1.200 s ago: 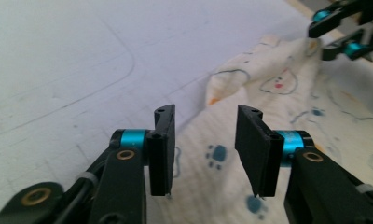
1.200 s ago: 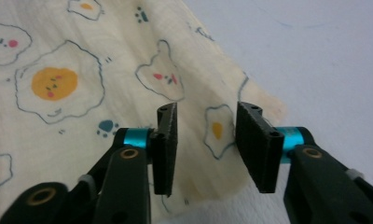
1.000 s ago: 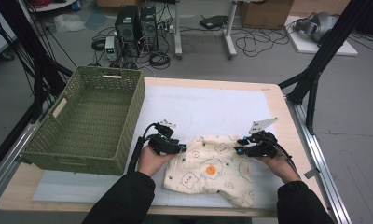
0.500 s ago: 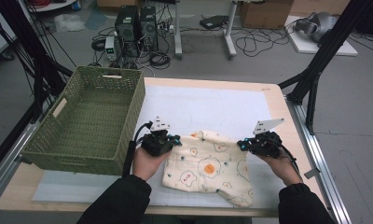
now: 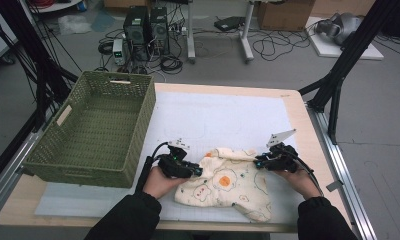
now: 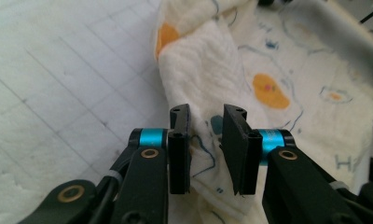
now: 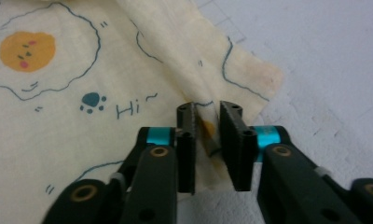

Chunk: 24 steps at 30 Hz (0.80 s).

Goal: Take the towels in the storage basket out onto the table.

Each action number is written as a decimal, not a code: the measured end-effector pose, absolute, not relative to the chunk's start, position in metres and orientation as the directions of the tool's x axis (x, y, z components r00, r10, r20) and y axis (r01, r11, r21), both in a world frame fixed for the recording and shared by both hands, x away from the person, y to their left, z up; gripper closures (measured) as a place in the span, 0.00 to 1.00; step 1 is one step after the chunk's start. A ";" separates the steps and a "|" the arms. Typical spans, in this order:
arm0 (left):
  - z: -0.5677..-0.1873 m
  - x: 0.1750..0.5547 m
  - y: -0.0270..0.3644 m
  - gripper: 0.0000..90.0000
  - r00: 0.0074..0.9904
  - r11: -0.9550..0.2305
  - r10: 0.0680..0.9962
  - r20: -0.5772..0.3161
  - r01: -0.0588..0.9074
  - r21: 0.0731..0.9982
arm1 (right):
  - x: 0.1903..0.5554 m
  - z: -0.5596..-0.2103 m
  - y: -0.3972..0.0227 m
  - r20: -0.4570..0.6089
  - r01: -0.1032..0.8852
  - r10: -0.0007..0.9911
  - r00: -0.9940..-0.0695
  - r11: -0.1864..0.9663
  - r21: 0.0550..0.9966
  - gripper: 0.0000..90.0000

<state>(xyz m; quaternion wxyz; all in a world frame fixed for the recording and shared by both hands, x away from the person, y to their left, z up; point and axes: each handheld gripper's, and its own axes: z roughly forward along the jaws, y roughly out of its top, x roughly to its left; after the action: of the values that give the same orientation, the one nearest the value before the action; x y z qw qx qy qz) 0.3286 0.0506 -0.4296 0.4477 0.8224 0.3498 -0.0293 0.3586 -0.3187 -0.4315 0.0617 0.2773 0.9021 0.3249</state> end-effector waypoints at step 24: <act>-0.395 0.341 0.066 1.00 0.605 -0.156 0.760 -0.237 0.524 0.837 | 0.354 -0.409 -0.324 -0.015 0.381 0.523 -0.852 0.640 0.667 0.95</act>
<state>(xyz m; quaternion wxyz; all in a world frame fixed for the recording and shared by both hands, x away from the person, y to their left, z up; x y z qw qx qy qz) 0.3412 0.0665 -0.3953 0.4889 0.7507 0.4276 0.1209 0.3541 -0.3239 -0.4092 0.1036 0.2512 0.8996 0.3420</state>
